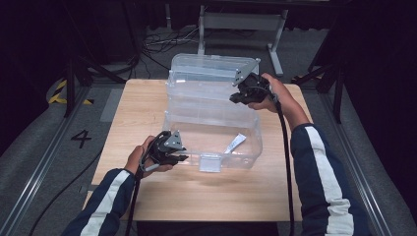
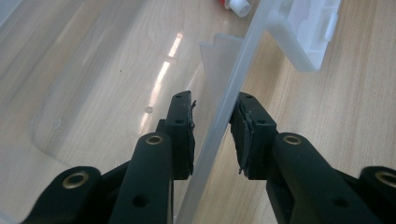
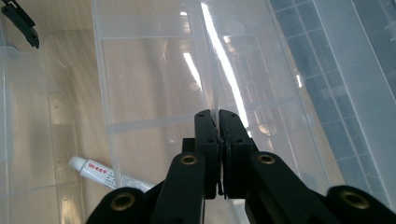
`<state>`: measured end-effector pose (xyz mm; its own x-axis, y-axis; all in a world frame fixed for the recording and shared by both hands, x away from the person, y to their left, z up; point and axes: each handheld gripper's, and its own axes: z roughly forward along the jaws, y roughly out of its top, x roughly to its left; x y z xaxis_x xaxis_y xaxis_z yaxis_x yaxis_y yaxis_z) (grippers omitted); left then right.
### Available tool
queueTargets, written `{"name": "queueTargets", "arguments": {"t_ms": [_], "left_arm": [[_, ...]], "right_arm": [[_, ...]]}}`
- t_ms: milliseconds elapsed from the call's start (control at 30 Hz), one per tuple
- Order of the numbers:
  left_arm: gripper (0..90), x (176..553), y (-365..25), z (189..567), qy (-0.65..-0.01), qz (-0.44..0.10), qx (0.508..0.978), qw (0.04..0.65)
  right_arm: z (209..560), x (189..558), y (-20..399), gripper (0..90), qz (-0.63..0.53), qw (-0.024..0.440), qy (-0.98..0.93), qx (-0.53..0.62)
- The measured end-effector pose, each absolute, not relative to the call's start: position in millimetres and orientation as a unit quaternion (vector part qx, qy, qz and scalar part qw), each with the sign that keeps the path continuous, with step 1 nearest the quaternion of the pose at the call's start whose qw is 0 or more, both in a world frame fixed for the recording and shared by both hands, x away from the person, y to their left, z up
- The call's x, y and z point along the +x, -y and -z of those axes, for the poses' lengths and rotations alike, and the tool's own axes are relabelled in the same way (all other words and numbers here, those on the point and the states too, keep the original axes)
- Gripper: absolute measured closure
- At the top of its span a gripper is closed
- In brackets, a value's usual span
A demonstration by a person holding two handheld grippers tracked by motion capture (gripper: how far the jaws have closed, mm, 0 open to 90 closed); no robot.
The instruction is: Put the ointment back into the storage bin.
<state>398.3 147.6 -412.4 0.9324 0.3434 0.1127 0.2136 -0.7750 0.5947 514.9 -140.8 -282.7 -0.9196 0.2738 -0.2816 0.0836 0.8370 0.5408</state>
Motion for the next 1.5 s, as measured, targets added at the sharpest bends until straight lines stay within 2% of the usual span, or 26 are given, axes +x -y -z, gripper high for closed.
{"name": "queueTargets", "arguments": {"t_ms": [433,1500], "left_arm": [[68.0,388.4,-143.2,414.4,-0.163,-0.135,0.928,0.306],[66.0,398.1,-133.6,414.0,-0.16,-0.138,0.928,0.307]], "right_arm": [[282.4,494.6,134.7,87.4,-0.266,0.198,-0.941,0.074],[286.4,486.7,141.5,86.4,-0.266,0.21,-0.938,0.078]]}}
